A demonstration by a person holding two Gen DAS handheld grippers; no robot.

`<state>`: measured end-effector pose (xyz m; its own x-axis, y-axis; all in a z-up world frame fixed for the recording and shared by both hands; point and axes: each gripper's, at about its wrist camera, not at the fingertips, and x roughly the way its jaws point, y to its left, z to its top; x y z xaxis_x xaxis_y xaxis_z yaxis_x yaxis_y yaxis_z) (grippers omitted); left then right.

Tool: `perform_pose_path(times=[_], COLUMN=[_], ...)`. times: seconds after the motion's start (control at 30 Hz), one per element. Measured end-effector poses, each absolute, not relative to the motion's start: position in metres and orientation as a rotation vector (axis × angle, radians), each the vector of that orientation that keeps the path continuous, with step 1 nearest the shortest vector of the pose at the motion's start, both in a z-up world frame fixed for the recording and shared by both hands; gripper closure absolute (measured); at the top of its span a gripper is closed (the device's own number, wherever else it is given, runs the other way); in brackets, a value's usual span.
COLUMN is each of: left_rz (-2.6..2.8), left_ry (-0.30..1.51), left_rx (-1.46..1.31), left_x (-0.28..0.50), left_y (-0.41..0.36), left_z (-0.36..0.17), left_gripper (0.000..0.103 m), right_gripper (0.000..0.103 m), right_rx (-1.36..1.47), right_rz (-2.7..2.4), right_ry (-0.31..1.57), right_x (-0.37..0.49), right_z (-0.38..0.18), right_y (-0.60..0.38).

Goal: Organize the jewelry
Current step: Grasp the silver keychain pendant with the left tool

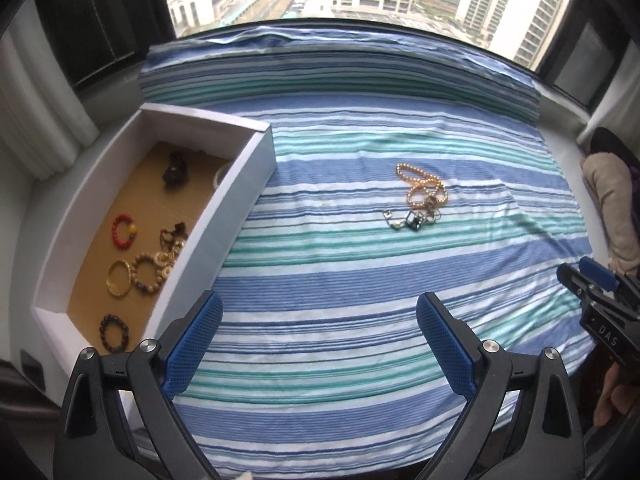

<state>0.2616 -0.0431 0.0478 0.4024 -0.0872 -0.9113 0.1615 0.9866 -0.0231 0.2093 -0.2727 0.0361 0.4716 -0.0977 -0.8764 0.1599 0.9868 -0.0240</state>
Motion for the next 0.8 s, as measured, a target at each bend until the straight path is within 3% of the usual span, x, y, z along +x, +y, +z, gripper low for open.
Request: perform_pose_path(times=[0.43, 0.8], left_rz=[-0.274, -0.382], left_ry=[1.216, 1.271], left_rx=[0.129, 0.178], left_x=[0.303, 0.391], left_y=[-0.147, -0.218], left_z=[-0.041, -0.125], left_gripper=[0.005, 0.010], right_gripper=[0.054, 0.054], right_rx=[0.079, 0.292], right_rz=[-0.026, -0.146], right_ry=[1.144, 1.256], right_x=[0.243, 0.209], right_z=[-0.009, -0.063], right_y=[-0.339, -0.354])
